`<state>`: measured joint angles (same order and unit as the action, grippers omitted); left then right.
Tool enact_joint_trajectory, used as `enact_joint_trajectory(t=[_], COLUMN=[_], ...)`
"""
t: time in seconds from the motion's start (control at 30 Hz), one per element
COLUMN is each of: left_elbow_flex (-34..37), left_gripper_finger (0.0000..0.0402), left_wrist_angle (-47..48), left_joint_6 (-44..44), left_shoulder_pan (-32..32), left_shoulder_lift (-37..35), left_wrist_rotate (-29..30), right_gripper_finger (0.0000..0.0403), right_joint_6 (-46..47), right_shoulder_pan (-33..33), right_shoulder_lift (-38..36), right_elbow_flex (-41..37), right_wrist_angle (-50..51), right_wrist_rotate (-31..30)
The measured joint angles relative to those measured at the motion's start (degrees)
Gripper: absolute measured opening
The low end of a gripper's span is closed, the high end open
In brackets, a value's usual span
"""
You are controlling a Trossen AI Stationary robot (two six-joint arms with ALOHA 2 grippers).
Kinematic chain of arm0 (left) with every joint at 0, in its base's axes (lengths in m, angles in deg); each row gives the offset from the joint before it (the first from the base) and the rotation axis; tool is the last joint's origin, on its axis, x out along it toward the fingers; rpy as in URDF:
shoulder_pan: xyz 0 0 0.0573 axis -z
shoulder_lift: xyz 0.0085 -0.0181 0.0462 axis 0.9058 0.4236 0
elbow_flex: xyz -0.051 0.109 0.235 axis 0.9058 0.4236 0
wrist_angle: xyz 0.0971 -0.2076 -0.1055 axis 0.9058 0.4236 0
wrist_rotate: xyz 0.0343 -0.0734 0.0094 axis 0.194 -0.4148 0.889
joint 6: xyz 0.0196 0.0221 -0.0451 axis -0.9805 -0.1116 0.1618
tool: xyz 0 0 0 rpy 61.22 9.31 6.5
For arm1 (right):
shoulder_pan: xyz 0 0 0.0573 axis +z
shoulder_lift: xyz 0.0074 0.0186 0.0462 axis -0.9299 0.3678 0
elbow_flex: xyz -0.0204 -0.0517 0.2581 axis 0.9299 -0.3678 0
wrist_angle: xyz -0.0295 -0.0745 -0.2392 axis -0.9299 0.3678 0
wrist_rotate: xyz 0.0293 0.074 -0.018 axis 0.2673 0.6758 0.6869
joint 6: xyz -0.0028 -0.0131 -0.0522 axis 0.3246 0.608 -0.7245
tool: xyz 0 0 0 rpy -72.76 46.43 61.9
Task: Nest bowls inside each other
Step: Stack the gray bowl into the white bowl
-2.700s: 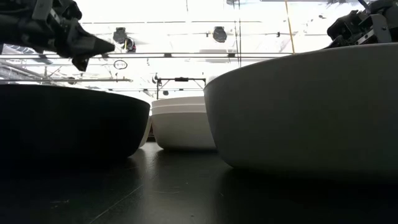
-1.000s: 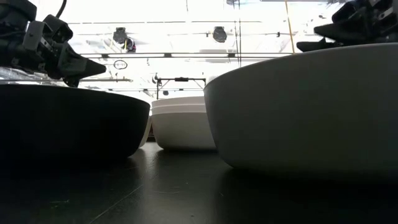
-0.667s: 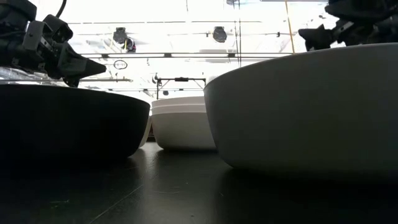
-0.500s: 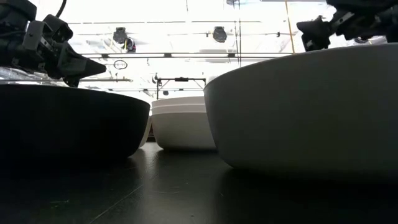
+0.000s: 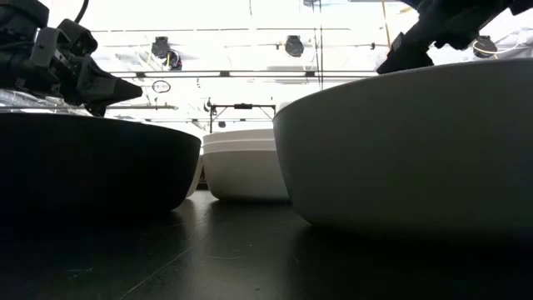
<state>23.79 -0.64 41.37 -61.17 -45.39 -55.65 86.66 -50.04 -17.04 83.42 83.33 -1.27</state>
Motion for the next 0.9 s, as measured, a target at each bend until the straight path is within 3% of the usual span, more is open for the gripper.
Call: enact_joint_trajectory(t=[0.23, 0.47, 0.9], left_elbow_flex=[0.00, 0.00, -0.02], left_gripper_finger=[0.0031, 0.0031, 0.0031], left_wrist_angle=[0.00, -0.54, -1.33], left_joint_6=[-0.88, -2.32, -2.88], left_shoulder_pan=[0.00, 0.00, 0.00], left_shoulder_lift=[0.00, 0.00, 0.00], left_wrist_rotate=[-0.02, -0.06, -0.13], right_gripper_finger=[0.0256, 0.0256, 0.0256], right_joint_6=[6.04, 12.20, 16.78], right_shoulder_pan=[0.52, 0.50, 0.52], right_shoulder_lift=[4.07, 6.72, 15.52], right_elbow_flex=[3.54, 3.53, 3.50], right_wrist_angle=[3.31, 4.70, -2.66], right_wrist_rotate=[5.97, 6.13, 11.65])
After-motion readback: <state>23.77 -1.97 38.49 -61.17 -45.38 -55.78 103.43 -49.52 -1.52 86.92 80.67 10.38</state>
